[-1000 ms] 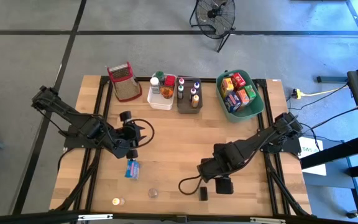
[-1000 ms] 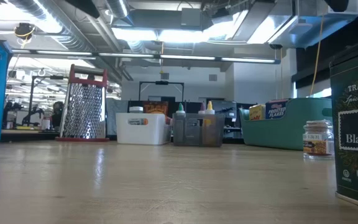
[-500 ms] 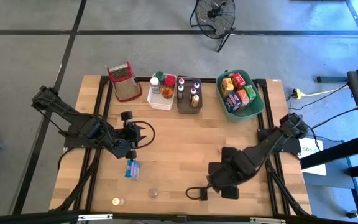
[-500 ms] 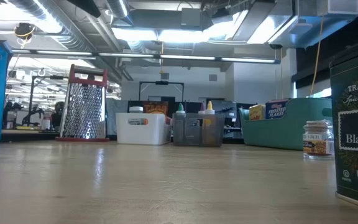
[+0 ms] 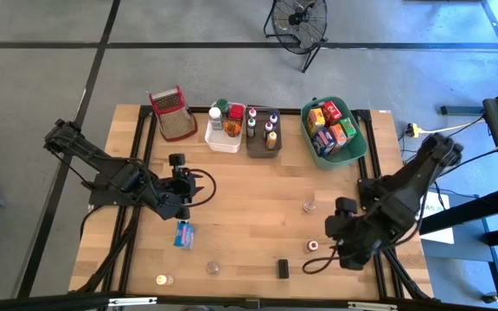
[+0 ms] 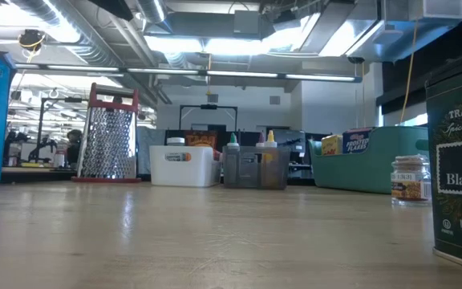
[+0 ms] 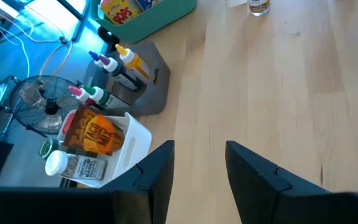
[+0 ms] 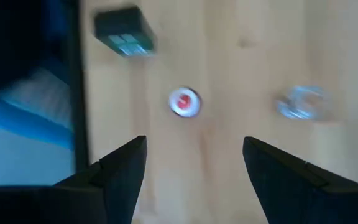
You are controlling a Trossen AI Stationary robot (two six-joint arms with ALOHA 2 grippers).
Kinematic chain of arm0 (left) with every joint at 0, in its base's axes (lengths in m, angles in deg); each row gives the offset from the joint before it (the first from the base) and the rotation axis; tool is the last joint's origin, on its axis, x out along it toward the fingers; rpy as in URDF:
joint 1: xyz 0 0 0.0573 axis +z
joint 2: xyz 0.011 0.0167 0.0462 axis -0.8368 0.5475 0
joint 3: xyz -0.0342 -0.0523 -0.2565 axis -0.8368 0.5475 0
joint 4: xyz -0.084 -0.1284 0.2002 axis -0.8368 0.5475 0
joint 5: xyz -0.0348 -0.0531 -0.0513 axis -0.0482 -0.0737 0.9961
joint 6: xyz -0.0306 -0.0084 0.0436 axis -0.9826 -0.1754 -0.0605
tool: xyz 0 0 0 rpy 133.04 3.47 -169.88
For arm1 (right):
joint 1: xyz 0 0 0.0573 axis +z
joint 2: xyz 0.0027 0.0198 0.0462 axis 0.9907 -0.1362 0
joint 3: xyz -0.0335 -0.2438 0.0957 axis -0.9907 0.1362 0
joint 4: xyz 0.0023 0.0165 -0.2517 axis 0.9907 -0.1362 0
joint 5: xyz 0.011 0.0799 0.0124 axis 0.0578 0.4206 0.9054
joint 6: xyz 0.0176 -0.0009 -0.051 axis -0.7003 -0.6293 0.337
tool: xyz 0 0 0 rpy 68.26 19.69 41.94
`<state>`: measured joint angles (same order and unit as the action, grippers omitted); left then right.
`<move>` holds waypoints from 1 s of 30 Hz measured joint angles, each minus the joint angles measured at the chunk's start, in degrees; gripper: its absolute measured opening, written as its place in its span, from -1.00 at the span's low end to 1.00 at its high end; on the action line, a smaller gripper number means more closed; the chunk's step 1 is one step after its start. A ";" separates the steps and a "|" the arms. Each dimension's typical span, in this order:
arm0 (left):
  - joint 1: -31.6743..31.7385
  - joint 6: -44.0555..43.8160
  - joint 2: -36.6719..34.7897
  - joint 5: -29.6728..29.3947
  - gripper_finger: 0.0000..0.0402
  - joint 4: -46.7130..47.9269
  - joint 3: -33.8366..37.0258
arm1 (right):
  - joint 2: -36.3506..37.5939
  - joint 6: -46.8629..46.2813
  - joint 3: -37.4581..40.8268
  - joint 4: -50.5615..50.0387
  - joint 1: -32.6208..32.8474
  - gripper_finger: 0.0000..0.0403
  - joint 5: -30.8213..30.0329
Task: Pick & Place Kitchen Items
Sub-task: Put the red food coloring bottle into the black bin
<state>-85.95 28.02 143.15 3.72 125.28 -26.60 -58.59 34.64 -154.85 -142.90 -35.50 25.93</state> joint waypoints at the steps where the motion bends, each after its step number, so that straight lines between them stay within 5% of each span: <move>1: 0.09 0.01 0.00 -0.07 -0.31 0.00 0.00 | 1.73 -0.62 2.83 3.79 0.09 0.34 -0.19; 6: 1.49 0.11 0.00 -0.42 -0.31 -0.02 0.00 | 3.02 -1.07 10.04 13.39 -1.33 0.34 -0.23; 15: 5.51 2.59 0.00 -0.32 -0.31 -1.34 0.01 | -5.57 1.26 9.36 16.18 -5.59 0.34 8.41; 30: 6.81 5.14 -0.02 3.96 -0.31 -4.02 0.02 | -14.85 3.96 9.27 14.12 -6.62 0.34 6.14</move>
<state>-79.14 33.16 143.12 7.68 121.26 -26.58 -73.44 38.59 -145.58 -128.78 -42.12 32.07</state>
